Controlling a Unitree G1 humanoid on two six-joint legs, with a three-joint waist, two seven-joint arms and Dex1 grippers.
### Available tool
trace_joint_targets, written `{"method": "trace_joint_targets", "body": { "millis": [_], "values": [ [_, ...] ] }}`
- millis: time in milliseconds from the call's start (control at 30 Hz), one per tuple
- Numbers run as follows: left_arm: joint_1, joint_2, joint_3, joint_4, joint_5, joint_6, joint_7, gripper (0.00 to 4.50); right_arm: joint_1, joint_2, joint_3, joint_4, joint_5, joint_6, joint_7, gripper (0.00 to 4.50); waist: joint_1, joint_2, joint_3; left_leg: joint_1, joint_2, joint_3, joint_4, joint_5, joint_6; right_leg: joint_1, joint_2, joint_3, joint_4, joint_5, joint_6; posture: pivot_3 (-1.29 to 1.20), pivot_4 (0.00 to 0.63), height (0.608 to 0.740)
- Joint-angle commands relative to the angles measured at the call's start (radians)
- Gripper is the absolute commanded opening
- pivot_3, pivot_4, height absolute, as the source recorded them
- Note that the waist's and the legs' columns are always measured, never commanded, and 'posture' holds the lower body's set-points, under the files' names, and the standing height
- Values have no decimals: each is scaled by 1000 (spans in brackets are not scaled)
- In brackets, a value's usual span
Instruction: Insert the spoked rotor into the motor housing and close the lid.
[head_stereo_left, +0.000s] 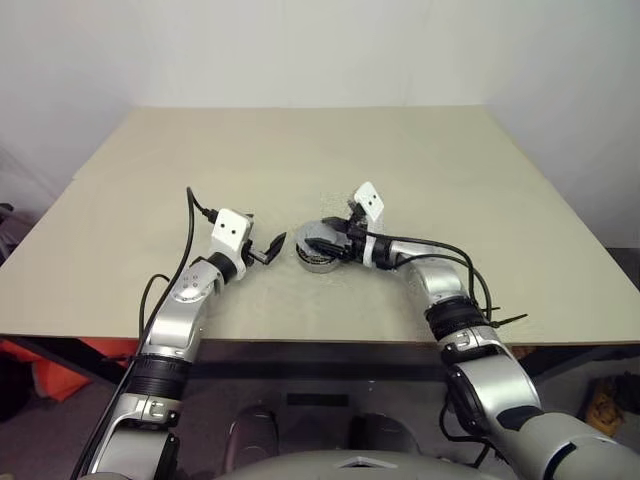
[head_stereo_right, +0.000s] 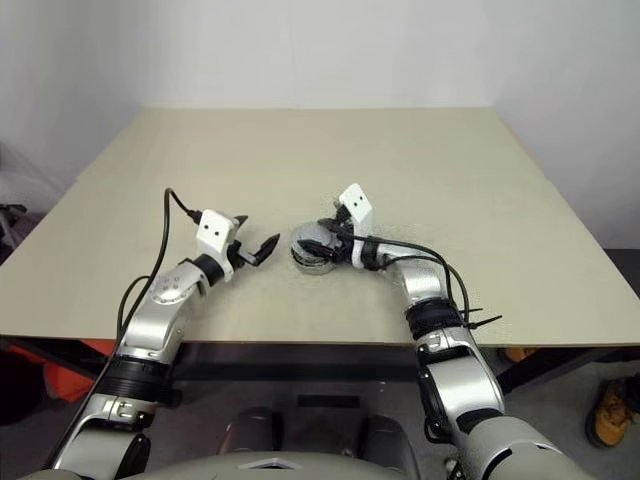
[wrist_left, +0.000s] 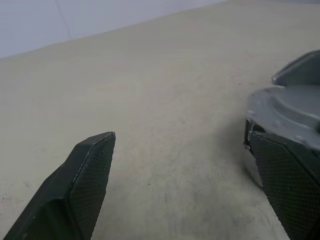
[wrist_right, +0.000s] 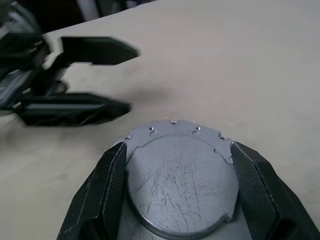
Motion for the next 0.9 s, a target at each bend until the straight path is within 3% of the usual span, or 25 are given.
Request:
{"method": "trace_joint_targets", "body": {
  "millis": [33, 433, 900],
  "values": [
    [-3, 7, 14, -42, -2, -7, 3, 4500, 9, -26, 22, -59, -6, -42, 47, 3162, 0, 0, 0, 0, 0, 0, 0, 0, 0, 0, 0, 0, 0, 0, 0, 0, 0, 740],
    [-2, 8, 12, -41, -1, -6, 1, 4500, -34, -9, -2, 5, -2, -62, -31, 3162, -2, 0, 0, 1, 0, 0, 0, 0, 0, 0, 0, 0, 0, 0, 0, 0, 0, 740],
    [0, 6, 12, -44, 1, -5, 5, 4500, -15, -18, 29, 14, -45, -106, -18, 3162, -2, 0, 0, 0, 0, 0, 0, 0, 1, 0, 0, 0, 0, 0, 0, 0, 0, 740]
  ]
}}
